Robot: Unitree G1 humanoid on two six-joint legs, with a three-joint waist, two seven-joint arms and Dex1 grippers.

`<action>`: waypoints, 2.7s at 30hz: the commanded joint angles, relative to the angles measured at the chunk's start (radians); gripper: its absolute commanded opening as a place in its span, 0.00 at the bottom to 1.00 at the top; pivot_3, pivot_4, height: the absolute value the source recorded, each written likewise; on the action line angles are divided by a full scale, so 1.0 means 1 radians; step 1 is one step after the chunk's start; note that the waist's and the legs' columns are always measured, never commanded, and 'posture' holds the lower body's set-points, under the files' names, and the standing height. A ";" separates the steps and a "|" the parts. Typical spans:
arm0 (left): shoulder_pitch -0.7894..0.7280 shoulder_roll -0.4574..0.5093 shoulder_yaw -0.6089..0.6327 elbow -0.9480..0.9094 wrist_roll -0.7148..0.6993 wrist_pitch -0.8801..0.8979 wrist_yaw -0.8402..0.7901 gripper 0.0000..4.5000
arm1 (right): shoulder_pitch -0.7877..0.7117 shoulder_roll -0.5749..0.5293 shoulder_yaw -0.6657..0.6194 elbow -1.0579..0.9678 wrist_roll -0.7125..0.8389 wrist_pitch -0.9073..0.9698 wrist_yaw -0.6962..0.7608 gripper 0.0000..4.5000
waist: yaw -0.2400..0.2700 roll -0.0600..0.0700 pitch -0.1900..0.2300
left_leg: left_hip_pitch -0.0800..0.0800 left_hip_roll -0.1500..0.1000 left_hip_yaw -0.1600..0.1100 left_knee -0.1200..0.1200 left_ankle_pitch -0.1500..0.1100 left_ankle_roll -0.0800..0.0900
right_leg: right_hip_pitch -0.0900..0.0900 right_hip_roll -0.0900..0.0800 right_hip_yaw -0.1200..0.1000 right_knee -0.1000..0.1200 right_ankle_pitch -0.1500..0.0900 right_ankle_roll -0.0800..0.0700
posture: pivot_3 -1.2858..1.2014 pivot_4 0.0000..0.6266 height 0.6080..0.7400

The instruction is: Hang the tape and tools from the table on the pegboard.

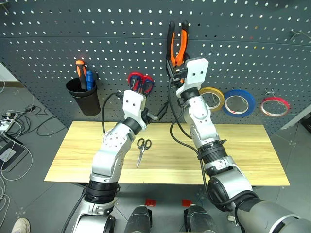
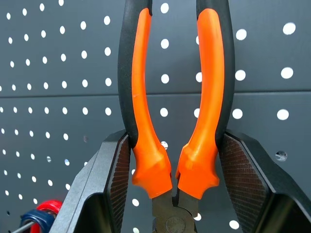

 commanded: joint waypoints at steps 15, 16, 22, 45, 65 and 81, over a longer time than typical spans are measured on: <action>-0.031 0.006 -0.012 -0.038 -0.004 0.023 -0.014 1.00 | -0.098 -0.065 -0.027 0.276 -0.067 -0.221 -0.088 0.54 | 0.003 0.000 0.024 | 0.000 0.001 0.000 0.000 0.000 0.000 | 0.000 0.000 0.000 0.000 0.000 0.000 | 0.58 0.37 1.00; -0.030 0.007 -0.011 -0.037 -0.005 0.022 -0.015 1.00 | -0.098 -0.065 -0.027 0.277 -0.068 -0.221 -0.087 0.54 | 0.003 -0.001 0.026 | 0.000 0.001 0.000 0.000 0.000 0.000 | 0.000 0.000 0.000 0.000 0.000 0.000 | 0.58 0.37 1.00; -0.039 0.009 -0.006 -0.012 0.000 0.010 -0.022 1.00 | -0.078 -0.069 -0.018 0.249 -0.073 -0.228 -0.074 0.89 | 0.003 -0.001 0.034 | 0.000 0.001 0.000 0.001 0.000 0.001 | 0.000 0.000 0.000 0.000 0.000 0.000 | 0.58 0.37 1.00; 0.006 0.002 -0.028 0.006 0.031 -0.019 -0.011 1.00 | 0.295 -0.166 0.072 -0.478 0.066 0.219 0.253 1.00 | 0.002 -0.001 0.035 | 0.000 0.001 0.000 0.000 0.000 0.001 | 0.000 -0.001 0.000 -0.001 0.000 0.000 | 0.55 0.36 1.00; 0.221 -0.009 -0.083 -0.038 0.209 0.280 0.188 1.00 | 0.674 -0.549 0.195 -0.792 0.203 0.366 0.804 1.00 | -0.003 -0.002 0.101 | 0.007 0.001 -0.006 0.000 -0.003 0.008 | 0.014 0.000 -0.004 -0.010 0.000 0.000 | 0.54 0.50 1.00; 0.254 0.062 -0.110 -0.035 0.281 0.474 0.201 1.00 | 0.707 -0.538 0.246 -0.822 0.194 0.395 0.819 1.00 | -0.004 -0.004 0.175 | 0.006 0.001 -0.008 0.001 -0.003 0.008 | 0.014 -0.001 -0.006 -0.008 0.000 0.000 | 0.53 0.64 1.00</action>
